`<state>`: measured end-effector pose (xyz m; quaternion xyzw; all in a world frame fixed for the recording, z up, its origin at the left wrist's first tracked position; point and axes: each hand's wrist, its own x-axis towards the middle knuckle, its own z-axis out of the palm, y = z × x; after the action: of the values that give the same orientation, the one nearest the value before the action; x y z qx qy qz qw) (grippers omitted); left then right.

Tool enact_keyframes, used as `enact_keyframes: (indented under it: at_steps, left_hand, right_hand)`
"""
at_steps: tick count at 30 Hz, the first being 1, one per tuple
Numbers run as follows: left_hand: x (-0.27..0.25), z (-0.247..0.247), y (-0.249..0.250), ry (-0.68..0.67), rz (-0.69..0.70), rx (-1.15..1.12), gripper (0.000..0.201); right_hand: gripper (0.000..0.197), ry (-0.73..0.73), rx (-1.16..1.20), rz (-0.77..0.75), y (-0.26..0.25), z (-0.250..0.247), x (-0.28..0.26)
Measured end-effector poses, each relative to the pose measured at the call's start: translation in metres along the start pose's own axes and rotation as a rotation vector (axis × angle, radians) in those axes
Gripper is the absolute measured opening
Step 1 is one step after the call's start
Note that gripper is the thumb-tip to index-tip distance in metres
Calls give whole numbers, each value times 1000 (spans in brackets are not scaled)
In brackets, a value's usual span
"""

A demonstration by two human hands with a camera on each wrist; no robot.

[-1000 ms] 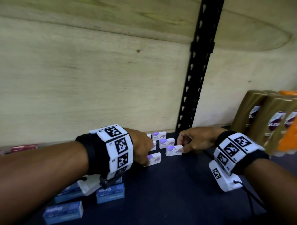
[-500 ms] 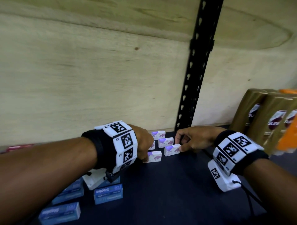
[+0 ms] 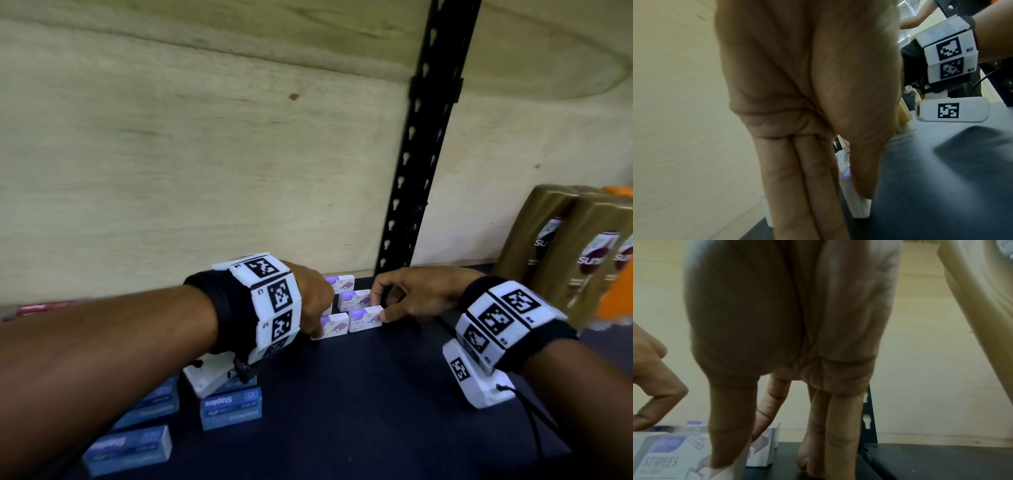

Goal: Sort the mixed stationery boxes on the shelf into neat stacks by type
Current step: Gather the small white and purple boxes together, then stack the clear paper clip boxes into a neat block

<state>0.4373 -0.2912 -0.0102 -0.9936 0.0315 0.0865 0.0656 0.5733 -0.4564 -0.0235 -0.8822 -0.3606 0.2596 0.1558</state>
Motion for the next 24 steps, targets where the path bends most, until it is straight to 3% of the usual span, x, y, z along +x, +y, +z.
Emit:
enact_keyframes:
  at_steps: [6, 12, 15, 17, 24]
  left_hand:
    - [-2, -2, -3, -55, -34, -17, 39]
    - [-7, -1, -5, -62, -90, -45, 38]
    - [-18, -10, -9, -88, -116, -102, 26]
    - [-30, -22, -15, -132, -133, -173, 35]
    - [-101, -55, -58, -85, -283, -198, 46]
  right_hand:
    - [15, 41, 1, 28, 1, 1, 0]
    - [32, 61, 52, 65, -4, 4, -5]
    - [30, 156, 18, 97, -9, 7, -9]
    - [25, 166, 9, 112, -17, 8, -16]
    - [36, 270, -304, 56, -68, -2, -52]
